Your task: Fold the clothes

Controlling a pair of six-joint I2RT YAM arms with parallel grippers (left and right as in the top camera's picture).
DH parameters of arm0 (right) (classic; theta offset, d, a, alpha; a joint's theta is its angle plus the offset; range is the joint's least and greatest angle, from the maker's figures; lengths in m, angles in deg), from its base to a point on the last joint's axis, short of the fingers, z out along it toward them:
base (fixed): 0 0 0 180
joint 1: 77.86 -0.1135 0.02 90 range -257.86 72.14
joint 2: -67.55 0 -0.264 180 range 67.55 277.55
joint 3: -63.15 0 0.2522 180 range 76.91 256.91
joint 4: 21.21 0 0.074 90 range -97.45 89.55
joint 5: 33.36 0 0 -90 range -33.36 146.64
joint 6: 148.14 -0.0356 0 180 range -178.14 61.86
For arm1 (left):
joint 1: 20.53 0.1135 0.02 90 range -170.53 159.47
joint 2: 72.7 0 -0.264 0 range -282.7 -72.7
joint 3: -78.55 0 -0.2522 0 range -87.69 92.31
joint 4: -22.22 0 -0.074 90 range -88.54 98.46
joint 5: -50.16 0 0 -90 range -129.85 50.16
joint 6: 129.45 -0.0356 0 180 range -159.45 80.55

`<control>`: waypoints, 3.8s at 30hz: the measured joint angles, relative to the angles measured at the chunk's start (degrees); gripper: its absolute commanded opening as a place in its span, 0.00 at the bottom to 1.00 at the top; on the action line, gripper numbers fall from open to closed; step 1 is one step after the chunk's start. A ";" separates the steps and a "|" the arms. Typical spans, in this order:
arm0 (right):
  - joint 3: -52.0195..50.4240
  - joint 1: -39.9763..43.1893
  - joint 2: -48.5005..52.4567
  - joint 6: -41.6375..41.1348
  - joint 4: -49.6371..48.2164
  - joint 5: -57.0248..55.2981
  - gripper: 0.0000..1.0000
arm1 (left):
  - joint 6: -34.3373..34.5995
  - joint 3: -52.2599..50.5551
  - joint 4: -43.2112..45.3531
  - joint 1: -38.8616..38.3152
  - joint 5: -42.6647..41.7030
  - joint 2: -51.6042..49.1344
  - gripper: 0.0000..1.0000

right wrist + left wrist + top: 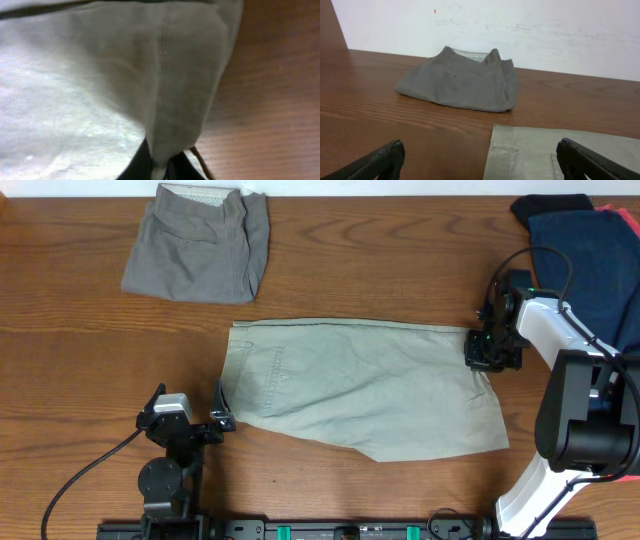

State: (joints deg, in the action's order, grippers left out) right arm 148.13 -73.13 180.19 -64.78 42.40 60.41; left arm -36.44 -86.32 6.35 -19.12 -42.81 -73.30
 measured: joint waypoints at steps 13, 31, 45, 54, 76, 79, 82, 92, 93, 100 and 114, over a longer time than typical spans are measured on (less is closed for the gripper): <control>-0.26 0.00 -0.04 -0.92 -8.59 2.80 0.01 | 0.00 0.00 0.00 0.00 0.00 0.00 0.98; 1.79 1.18 0.02 -6.69 -1.20 -3.67 0.99 | 0.00 0.00 0.00 0.00 0.00 0.00 0.98; 1.77 1.90 -18.93 -7.72 0.94 -5.20 0.99 | 0.00 0.00 0.00 0.00 0.00 0.00 0.98; 1.77 1.90 -25.59 -7.85 1.14 -3.54 0.99 | 0.00 0.00 0.00 0.00 0.00 0.00 0.98; 1.77 4.90 -25.59 -7.85 0.20 -11.98 0.99 | 5.14 0.00 0.28 0.00 -2.80 0.00 0.98; 1.77 9.22 -25.59 -7.85 0.28 -14.56 0.99 | 8.11 0.00 0.46 0.00 -4.00 0.00 0.98; 1.77 13.84 -25.59 -7.87 0.44 -16.11 0.99 | 10.21 0.00 0.66 0.00 -5.77 -0.07 0.98; 1.77 18.40 -25.59 -7.87 0.46 -17.53 0.99 | 12.22 0.28 0.87 0.00 -12.02 -2.16 0.98; 1.77 18.40 -25.59 -7.87 0.48 -17.53 0.99 | 12.24 0.52 0.50 0.00 -12.55 -2.49 0.98; 1.77 18.40 -25.59 -7.87 0.48 -17.55 0.99 | 12.11 8.83 -5.07 0.00 -14.34 -10.51 0.98; 1.75 18.40 -25.59 -7.87 0.46 -17.57 0.99 | 0.35 50.75 -41.75 0.00 -10.12 -51.01 0.98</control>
State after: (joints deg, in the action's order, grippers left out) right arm 149.88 -54.73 154.60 -72.64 42.86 42.84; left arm -36.09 -35.57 -35.40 -19.12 -52.93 -124.32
